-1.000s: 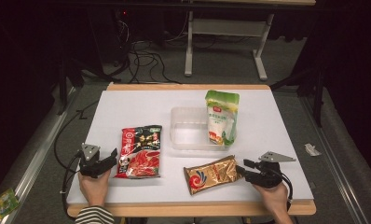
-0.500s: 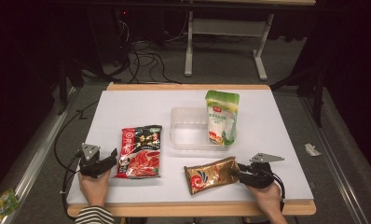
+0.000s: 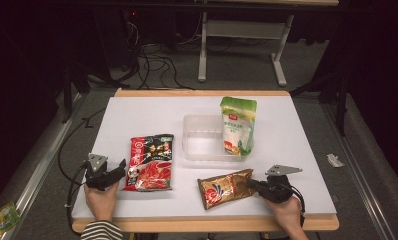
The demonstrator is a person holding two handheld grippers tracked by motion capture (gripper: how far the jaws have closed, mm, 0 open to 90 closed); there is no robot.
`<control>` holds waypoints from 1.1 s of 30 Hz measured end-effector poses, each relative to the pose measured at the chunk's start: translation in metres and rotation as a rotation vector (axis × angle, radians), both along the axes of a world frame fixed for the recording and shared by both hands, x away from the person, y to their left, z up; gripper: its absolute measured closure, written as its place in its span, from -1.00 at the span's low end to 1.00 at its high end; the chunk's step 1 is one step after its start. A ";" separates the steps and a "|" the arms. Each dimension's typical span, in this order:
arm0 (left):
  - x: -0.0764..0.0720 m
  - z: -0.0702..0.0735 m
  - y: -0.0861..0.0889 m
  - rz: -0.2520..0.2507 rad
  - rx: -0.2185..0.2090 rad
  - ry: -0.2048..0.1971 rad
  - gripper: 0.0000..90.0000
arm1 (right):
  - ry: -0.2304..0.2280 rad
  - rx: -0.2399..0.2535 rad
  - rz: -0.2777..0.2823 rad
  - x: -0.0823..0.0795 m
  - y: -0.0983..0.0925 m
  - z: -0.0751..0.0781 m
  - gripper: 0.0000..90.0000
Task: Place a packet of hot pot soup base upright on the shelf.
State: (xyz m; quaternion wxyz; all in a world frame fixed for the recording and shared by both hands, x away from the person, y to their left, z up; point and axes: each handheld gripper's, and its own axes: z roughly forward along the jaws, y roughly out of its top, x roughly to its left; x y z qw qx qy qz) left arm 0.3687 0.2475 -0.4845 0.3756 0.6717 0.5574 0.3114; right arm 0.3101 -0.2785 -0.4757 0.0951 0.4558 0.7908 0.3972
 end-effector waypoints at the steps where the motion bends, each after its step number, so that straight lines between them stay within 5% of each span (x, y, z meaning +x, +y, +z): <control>1: 0.000 0.000 0.000 -0.001 0.002 0.002 -0.37 | 0.000 0.000 0.001 0.000 0.000 0.001 1.00; 20: 0.001 0.000 0.000 -0.001 -0.006 0.010 -0.36 | -0.051 0.013 -0.002 0.005 -0.006 0.027 1.00; 33: 0.001 0.000 0.000 -0.002 -0.007 0.009 -0.36 | -0.074 0.066 0.015 0.006 -0.013 0.045 1.00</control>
